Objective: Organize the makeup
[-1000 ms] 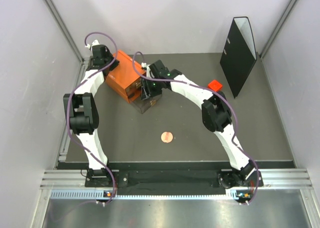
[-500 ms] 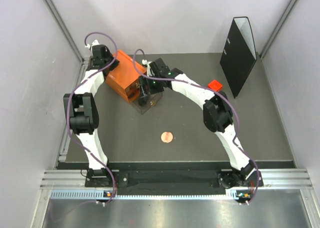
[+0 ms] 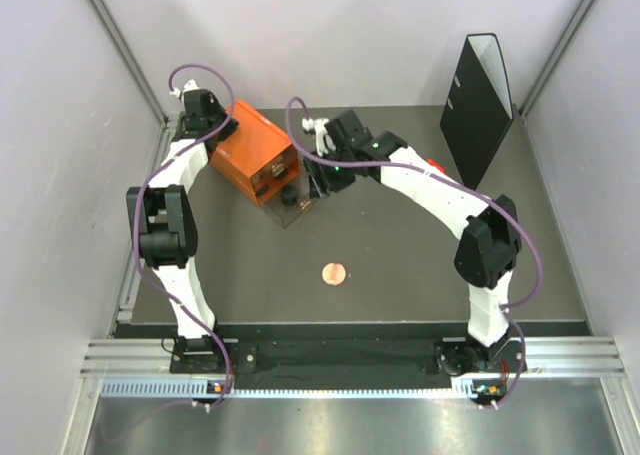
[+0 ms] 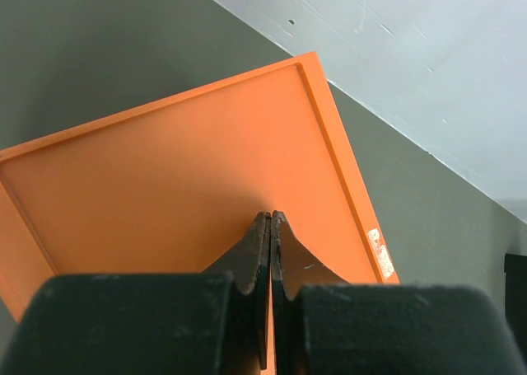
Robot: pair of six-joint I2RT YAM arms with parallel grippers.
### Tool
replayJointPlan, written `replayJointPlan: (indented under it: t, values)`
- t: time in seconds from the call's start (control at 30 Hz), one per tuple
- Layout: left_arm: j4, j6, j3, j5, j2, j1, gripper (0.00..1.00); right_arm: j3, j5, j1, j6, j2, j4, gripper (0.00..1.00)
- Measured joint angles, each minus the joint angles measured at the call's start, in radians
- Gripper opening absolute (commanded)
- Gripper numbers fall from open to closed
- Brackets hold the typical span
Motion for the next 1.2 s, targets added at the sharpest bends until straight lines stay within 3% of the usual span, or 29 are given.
replayJointPlan:
  t: [0.27,0.77,0.83,0.9,1.0,1.2]
  values:
    - [0.009,0.000,-0.006,0.009,0.000,0.002,0.00,-0.195,-0.015,0.061,-0.097,-0.005,-0.166,0.46]
    - [0.028,-0.004,-0.020,0.019,-0.003,0.003,0.00,-0.159,0.039,0.221,-0.140,0.216,-0.290,0.46]
    - [0.029,-0.005,-0.021,0.020,-0.003,0.003,0.00,-0.154,0.056,0.229,-0.139,0.235,-0.297,0.38]
    - [0.038,-0.005,-0.028,0.020,-0.006,0.003,0.00,-0.146,0.075,0.237,-0.139,0.237,-0.305,0.21]
    - [0.050,-0.006,-0.037,0.022,-0.009,0.004,0.00,-0.144,0.105,0.242,-0.138,0.247,-0.313,0.07]
    - [0.068,-0.008,-0.051,0.023,-0.014,0.004,0.00,-0.126,0.145,0.249,-0.127,0.256,-0.332,0.00]
